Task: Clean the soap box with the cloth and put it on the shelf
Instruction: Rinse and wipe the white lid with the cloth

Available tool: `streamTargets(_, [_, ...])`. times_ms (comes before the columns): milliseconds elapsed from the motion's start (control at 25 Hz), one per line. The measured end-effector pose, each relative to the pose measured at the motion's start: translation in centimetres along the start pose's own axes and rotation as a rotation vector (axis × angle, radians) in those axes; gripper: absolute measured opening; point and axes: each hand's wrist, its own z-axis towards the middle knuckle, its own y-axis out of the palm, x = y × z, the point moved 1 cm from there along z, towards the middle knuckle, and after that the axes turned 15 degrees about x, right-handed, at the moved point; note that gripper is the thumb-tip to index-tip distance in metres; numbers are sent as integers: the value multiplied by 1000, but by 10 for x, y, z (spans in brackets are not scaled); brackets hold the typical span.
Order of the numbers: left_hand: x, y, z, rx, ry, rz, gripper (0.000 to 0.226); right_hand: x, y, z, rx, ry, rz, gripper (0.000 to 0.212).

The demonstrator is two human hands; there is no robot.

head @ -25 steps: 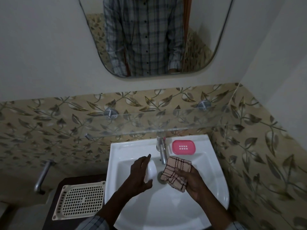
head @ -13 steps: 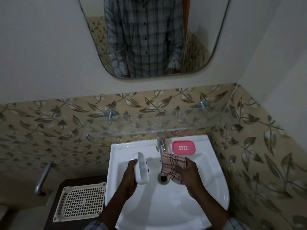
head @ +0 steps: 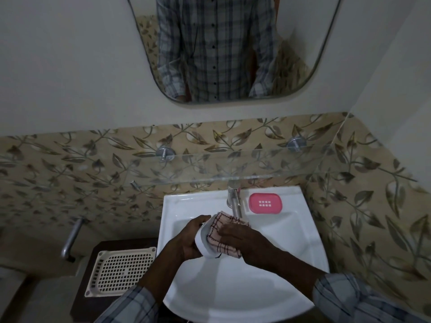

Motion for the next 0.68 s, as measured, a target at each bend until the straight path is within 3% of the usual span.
streamTargets(120, [0, 5, 1, 2, 25, 41, 41, -6, -2, 10, -39, 12, 4, 54])
streamTargets(240, [-1, 14, 2, 87, 30, 112, 51, -13, -13, 25, -116, 3, 57, 40])
streamTargets(400, [1, 30, 0, 249, 60, 52, 46, -26, -15, 33, -129, 186, 135, 36])
streamTargets(480, [0, 36, 1, 359, 117, 41, 42, -31, -10, 34, -113, 430, 208, 27])
streamTargets(600, [-7, 39, 0, 453, 245, 68, 42, -35, -10, 40, -17, 1090, 661, 20])
streamTargets(680, [-14, 41, 0, 445, 403, 76, 42, -37, -11, 41, 122, 1355, 864, 16])
